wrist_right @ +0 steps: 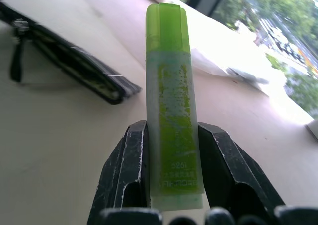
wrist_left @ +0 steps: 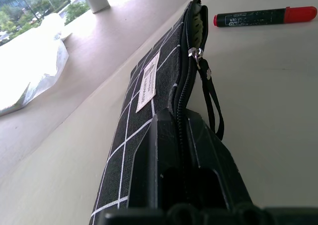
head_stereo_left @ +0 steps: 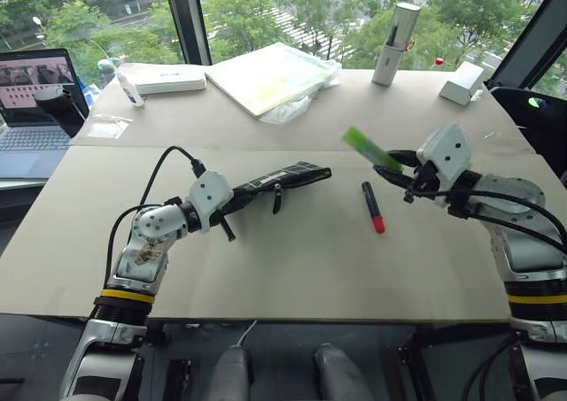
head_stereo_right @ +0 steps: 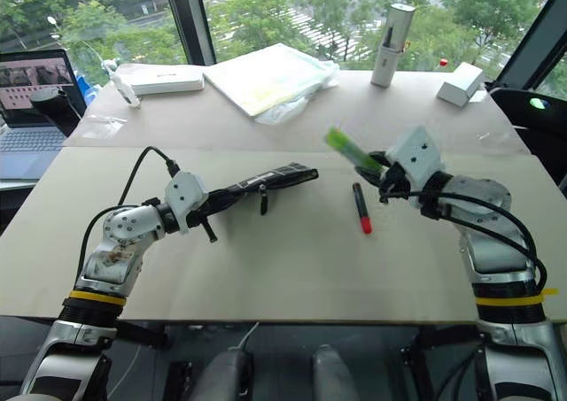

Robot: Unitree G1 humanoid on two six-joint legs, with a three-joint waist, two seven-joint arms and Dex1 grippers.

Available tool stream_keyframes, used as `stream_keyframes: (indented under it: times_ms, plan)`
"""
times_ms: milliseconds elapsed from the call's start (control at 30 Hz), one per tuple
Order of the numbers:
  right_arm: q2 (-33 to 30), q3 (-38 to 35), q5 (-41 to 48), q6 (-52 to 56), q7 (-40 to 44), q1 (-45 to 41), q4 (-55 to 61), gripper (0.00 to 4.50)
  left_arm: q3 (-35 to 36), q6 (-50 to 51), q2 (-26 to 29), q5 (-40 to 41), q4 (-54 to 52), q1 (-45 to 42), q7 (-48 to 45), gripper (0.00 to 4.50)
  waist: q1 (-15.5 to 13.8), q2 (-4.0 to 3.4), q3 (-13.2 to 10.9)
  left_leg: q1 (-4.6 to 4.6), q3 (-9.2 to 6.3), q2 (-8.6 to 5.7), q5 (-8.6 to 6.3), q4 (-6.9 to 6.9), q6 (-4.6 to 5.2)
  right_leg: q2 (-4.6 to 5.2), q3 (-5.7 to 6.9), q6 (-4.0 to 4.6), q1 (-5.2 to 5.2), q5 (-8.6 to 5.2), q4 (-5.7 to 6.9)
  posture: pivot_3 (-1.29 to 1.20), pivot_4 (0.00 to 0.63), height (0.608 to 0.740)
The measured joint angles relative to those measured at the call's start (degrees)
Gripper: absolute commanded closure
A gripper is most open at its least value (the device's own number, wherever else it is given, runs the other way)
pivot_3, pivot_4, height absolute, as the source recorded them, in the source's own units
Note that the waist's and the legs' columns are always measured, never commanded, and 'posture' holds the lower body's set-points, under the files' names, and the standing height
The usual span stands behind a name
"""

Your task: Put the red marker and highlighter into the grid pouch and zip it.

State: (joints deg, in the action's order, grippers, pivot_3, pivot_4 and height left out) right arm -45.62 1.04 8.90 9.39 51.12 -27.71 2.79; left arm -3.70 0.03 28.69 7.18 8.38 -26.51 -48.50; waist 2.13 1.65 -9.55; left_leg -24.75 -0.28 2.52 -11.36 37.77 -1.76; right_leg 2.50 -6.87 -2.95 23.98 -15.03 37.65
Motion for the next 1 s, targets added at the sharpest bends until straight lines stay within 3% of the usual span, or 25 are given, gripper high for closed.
stream_keyframes:
  times_ms: [133,300,1000]
  plan:
    - [-2.42,4.05,-5.60,-8.00,3.53,0.02,-3.88,3.46,0.00,0.02,-0.01,0.01,0.00,0.00,-0.16,4.50,0.14,0.00,0.00,0.00,0.01,0.00,0.00,0.00,0.00,-0.01,-0.02,0.00,0.05,0.00,0.03,0.00,0.150,0.731]
    - [0.61,7.81,-10.59,-12.85,2.75,-3.99,-10.21,3.46,-0.20,0.05,-0.58,0.03,-0.10,-0.19,-0.59,4.50,0.37,0.00,0.00,0.00,0.01,0.00,0.00,-0.02,0.00,-0.02,-0.03,0.01,0.10,0.01,0.09,0.00,0.150,0.731]
    - [5.94,12.88,-17.21,-16.52,3.78,-12.17,-17.84,3.46,-1.98,-0.26,-0.64,-0.35,0.10,-0.19,-2.26,4.50,0.28,0.00,0.00,0.01,0.01,0.00,0.00,0.00,-0.01,-0.02,-0.03,0.02,0.11,0.01,0.16,0.00,0.150,0.731]
